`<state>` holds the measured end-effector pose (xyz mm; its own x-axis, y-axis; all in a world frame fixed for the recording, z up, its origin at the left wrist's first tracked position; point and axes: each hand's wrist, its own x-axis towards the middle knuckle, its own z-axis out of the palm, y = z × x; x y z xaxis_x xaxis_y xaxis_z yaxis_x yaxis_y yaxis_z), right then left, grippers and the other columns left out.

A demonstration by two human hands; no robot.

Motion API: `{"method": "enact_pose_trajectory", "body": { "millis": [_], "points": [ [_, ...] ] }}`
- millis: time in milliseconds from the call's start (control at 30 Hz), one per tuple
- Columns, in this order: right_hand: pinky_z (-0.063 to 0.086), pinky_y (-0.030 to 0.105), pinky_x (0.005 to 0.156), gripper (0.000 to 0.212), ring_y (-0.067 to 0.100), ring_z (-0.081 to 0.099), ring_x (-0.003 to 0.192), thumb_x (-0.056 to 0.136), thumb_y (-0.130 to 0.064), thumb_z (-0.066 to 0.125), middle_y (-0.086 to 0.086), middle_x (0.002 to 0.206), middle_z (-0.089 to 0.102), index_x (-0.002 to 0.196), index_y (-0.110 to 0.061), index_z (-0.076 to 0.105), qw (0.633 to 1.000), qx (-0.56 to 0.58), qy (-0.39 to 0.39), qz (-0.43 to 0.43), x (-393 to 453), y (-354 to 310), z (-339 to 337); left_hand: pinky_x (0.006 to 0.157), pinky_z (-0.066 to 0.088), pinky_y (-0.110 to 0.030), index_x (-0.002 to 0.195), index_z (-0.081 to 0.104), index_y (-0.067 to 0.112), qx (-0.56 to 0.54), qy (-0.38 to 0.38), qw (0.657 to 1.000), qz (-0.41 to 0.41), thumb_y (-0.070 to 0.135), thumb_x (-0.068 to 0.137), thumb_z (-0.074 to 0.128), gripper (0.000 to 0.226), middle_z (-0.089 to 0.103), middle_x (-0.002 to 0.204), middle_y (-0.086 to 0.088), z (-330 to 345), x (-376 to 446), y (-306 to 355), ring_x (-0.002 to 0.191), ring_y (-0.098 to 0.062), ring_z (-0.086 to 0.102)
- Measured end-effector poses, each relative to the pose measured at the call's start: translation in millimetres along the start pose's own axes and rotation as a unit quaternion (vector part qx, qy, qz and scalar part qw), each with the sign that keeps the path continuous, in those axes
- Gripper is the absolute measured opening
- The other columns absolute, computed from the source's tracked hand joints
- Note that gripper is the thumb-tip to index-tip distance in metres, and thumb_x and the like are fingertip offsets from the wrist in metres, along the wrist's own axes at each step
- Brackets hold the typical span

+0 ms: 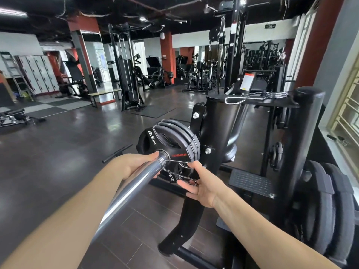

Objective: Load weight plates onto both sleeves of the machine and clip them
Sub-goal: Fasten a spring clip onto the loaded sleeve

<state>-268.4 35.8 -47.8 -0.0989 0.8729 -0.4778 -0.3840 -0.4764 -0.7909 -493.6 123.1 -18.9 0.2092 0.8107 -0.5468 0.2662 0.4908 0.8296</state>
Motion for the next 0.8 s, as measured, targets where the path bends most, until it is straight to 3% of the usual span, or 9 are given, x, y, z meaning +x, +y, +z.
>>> {"method": "enact_pose_trajectory", "body": {
  "millis": [200,300,400,533,567,667,800],
  "points": [
    [0.05,0.044,0.101,0.043,0.017,0.076,0.064,0.08,-0.033,0.078,0.006,0.125,0.052,0.117,-0.022,0.06,0.999,0.032,0.024,-0.013,17.8,-8.3,-6.7,0.059,0.059,-0.027,0.108,0.07,0.007,0.034,-0.016,0.999,-0.033,0.057,0.088,0.062,0.054,0.073,0.094,-0.011,-0.2,13.9,15.9,0.071,-0.02,0.072],
    [0.055,0.038,0.084,0.045,0.015,0.074,0.062,0.08,-0.036,0.079,0.008,0.121,0.052,0.117,-0.019,0.06,0.999,0.04,0.031,-0.022,19.8,-6.3,-5.1,0.056,0.058,-0.026,0.108,0.069,0.007,0.036,-0.02,0.999,-0.032,0.057,0.09,0.06,0.054,0.072,0.094,-0.012,-0.4,15.6,17.2,0.067,-0.02,0.072],
    [0.057,0.038,0.085,0.044,0.014,0.073,0.059,0.08,-0.037,0.078,0.008,0.116,0.051,0.114,-0.018,0.058,0.998,0.051,0.04,-0.021,16.2,-2.9,-2.1,0.057,0.058,-0.026,0.109,0.07,0.006,0.039,-0.008,0.999,-0.011,0.057,0.088,0.062,0.057,0.073,0.094,-0.013,2.2,13.9,12.8,0.069,-0.02,0.072],
    [0.057,0.041,0.091,0.042,0.013,0.069,0.056,0.08,-0.036,0.079,0.009,0.116,0.051,0.11,-0.016,0.058,0.997,0.062,0.05,-0.023,14.5,-3.5,-0.9,0.078,0.06,-0.034,0.124,0.067,0.0,0.047,-0.023,0.999,-0.005,0.055,0.089,0.063,0.065,0.071,0.12,-0.018,0.1,16.2,10.0,0.102,-0.027,0.073],
    [0.057,0.042,0.093,0.041,0.013,0.069,0.055,0.08,-0.035,0.079,0.01,0.116,0.051,0.109,-0.016,0.058,0.996,0.065,0.049,-0.022,15.3,-3.7,-1.7,0.077,0.06,-0.034,0.124,0.066,0.0,0.05,-0.028,0.998,-0.013,0.054,0.092,0.062,0.062,0.071,0.12,-0.017,0.0,16.5,11.8,0.102,-0.027,0.073],
    [0.057,0.044,0.093,0.04,0.014,0.068,0.055,0.079,-0.033,0.08,0.011,0.121,0.051,0.108,-0.016,0.058,0.996,0.071,0.044,-0.013,18.0,-5.8,-1.7,0.065,0.058,-0.028,0.112,0.066,0.005,0.067,-0.041,0.996,-0.047,0.052,0.095,0.056,0.051,0.071,0.1,-0.012,-2.9,18.4,20.6,0.077,-0.022,0.071],
    [0.061,0.042,0.084,0.044,0.015,0.068,0.052,0.076,-0.028,0.082,0.014,0.128,0.051,0.11,-0.013,0.058,0.996,0.07,0.048,-0.006,19.4,-15.9,-1.5,0.057,0.057,-0.025,0.1,0.067,0.007,0.048,-0.045,0.996,-0.067,0.05,0.096,0.056,0.044,0.07,0.092,-0.01,-1.1,22.5,25.7,0.066,-0.02,0.071]
  ]
}}
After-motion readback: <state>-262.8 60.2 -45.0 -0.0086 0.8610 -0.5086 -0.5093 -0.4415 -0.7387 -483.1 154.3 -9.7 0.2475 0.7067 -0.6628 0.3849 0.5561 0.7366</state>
